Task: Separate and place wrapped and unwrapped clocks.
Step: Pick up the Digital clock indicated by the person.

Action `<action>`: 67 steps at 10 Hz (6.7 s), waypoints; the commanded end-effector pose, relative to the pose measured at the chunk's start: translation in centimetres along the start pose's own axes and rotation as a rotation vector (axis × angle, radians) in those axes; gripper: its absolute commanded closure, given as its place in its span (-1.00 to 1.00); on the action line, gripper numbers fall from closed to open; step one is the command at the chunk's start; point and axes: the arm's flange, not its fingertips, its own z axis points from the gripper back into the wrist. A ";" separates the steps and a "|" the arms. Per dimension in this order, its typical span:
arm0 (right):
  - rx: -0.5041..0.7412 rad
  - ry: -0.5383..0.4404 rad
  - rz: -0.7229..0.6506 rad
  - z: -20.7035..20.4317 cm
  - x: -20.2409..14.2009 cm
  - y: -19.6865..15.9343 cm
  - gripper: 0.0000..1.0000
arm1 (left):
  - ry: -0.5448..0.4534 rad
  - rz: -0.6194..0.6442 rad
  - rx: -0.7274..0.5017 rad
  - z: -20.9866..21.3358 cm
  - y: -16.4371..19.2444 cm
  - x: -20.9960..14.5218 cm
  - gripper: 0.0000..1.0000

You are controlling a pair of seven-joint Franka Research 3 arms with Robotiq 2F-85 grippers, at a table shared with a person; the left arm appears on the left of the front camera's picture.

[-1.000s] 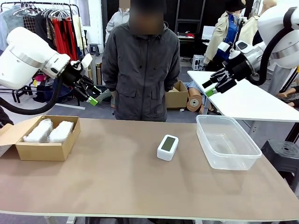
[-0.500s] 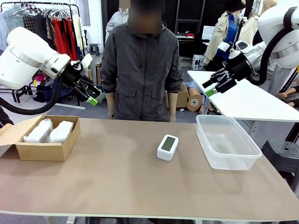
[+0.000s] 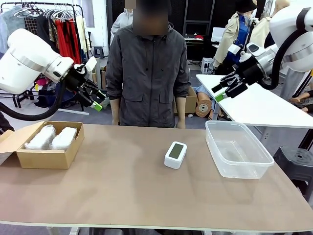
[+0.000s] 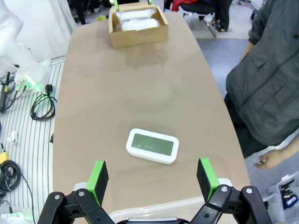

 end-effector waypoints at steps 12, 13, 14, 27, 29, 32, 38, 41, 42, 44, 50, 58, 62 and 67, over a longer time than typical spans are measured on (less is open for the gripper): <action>-0.006 0.000 0.004 0.1 0.2 0.0 -1.00 | 0.001 -0.008 0.002 0.1 -0.2 -0.1 -1.00; -0.006 0.000 0.004 0.1 0.2 0.0 -1.00 | 0.001 -0.008 0.002 0.1 -0.2 -0.1 -1.00; -0.006 0.000 0.004 0.1 0.2 0.0 -1.00 | 0.001 -0.008 0.002 0.1 -0.2 -0.1 -1.00; -0.006 0.000 0.004 0.1 0.2 0.0 -1.00 | 0.001 -0.008 0.002 0.1 -0.2 -0.1 -1.00; -0.006 0.000 0.004 0.1 0.2 0.0 -1.00 | 0.001 -0.008 0.002 0.1 -0.2 -0.1 -1.00; -0.006 0.000 0.004 0.1 0.2 0.0 -1.00 | 0.001 -0.008 0.002 0.1 -0.2 -0.1 -1.00; -0.111 0.083 -0.131 -1.8 2.1 0.7 -1.00 | 0.001 -0.008 0.002 0.1 -0.2 -0.1 -1.00; -0.071 0.092 -0.206 -2.9 5.0 2.8 -1.00 | 0.001 -0.008 0.002 0.1 -0.2 -0.1 -1.00; -0.059 0.149 -0.265 -3.5 6.1 4.0 -1.00 | 0.001 -0.008 0.002 0.1 -0.2 -0.1 -1.00; -0.130 0.217 -0.379 -4.4 7.2 5.0 -1.00 | 0.001 -0.008 0.002 0.1 -0.2 -0.1 -1.00; -0.123 0.239 -0.392 -4.6 7.3 4.9 -1.00 | 0.001 -0.008 0.002 0.1 -0.2 -0.1 -1.00; -0.246 0.334 -0.656 -8.1 10.2 7.1 -1.00 | 0.001 -0.008 0.002 0.1 -0.2 -0.1 -1.00; -0.561 0.523 -0.973 -15.1 11.1 8.5 -1.00 | 0.001 -0.008 0.002 0.1 -0.2 -0.1 -1.00; -0.725 0.537 -1.127 -19.7 7.2 5.8 -1.00 | 0.001 -0.008 0.002 0.1 -0.2 -0.1 -1.00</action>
